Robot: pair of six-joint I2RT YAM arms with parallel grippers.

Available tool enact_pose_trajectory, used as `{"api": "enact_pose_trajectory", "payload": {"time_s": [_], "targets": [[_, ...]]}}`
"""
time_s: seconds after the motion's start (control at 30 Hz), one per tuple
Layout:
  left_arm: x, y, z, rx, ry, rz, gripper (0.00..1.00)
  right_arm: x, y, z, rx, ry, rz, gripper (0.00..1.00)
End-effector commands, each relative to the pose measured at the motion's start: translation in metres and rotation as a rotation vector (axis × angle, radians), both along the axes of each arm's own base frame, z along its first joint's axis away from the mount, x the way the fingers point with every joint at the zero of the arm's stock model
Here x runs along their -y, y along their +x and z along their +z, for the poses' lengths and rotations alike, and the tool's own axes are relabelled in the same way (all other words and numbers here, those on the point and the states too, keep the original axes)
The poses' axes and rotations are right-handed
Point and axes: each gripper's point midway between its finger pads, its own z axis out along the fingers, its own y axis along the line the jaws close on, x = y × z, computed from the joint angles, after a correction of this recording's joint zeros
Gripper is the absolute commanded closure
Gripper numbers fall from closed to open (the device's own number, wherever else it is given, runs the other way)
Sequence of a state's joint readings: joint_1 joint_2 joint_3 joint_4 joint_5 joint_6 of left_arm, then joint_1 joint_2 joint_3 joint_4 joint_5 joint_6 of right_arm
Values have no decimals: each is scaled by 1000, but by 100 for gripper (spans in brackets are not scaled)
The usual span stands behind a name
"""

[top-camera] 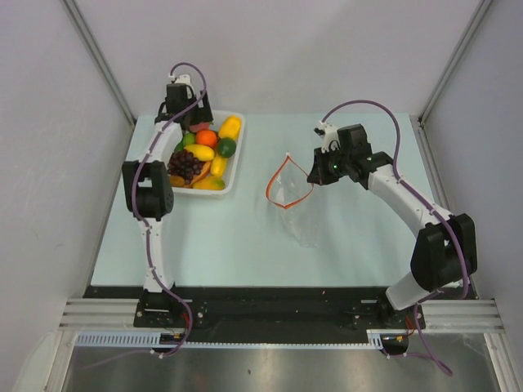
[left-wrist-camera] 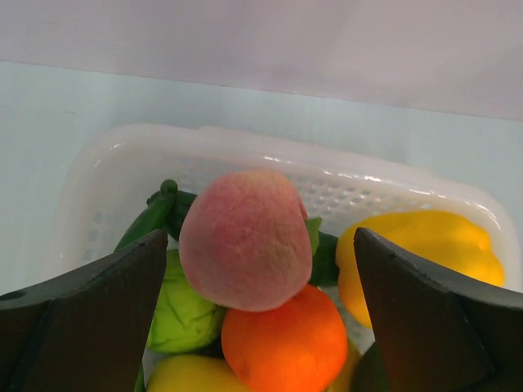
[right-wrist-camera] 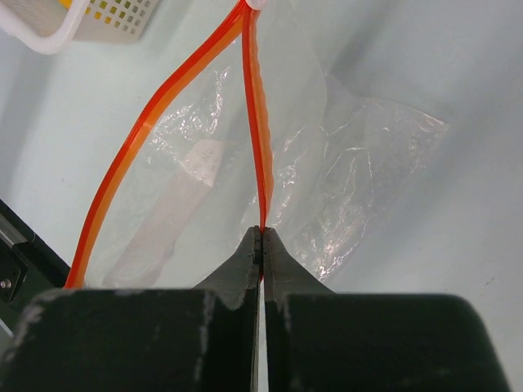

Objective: Place the food in the zip-top bag and seal the zipper
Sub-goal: Pick up the fake fruit from the bin.

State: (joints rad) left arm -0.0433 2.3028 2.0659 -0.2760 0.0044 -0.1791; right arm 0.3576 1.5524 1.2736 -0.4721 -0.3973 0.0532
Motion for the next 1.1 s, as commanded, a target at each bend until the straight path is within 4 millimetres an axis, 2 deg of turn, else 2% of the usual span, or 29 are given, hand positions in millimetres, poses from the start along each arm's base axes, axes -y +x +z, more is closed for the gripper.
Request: {"api": "enact_pose_trajectory", "payload": {"time_s": [0.0,0.27,0.33,0.37,0.4,0.47,0.5,0.53,0.6,0.63,0.67,0.7,0.8,0.87,0.9,0.97,1.0,1.03,1.07], "targets": [[-9,15,12,48,33,28,1,-1,11,3,34,9,-12,100],[6,6,-20,-38,-13,-47,0,-1,12,-2,17,8,-12,100],[4,3,-22,-45,-21,-41,7,-2,11,-1,19,11,-8,100],[9,1,-16,-29,-38,-67,11,-2,12,-1,22,11,-9,100],[5,0,-6,4,-48,-62,21,-1,12,0,25,11,-10,100],[9,-3,10,46,-74,-82,33,1,12,2,28,5,-18,100],[14,-5,19,68,-79,-116,44,1,11,5,32,10,-23,100],[16,-8,43,108,-76,-132,47,2,11,7,33,12,-30,100],[20,-15,64,133,-70,-165,50,3,11,6,25,18,-33,100],[20,-21,85,164,-65,-171,51,3,11,6,23,22,-31,100],[22,-28,94,171,-65,-181,52,2,11,6,17,30,-29,100],[23,-34,94,162,-59,-197,54,3,13,8,20,39,-39,100],[38,-67,120,167,-72,-287,56,0,14,14,18,76,-44,100],[56,-101,133,169,-102,-372,55,-1,14,17,20,89,-51,100],[71,-115,139,172,-116,-426,56,-1,14,20,22,96,-55,100],[101,-153,135,134,-162,-540,55,-2,11,22,15,102,-51,100],[126,-170,132,122,-167,-617,53,-1,8,20,1,99,-53,100],[142,-184,128,102,-177,-663,52,-1,7,21,-1,100,-53,100],[158,-204,112,66,-201,-723,52,-2,5,21,-8,103,-48,100]]}}
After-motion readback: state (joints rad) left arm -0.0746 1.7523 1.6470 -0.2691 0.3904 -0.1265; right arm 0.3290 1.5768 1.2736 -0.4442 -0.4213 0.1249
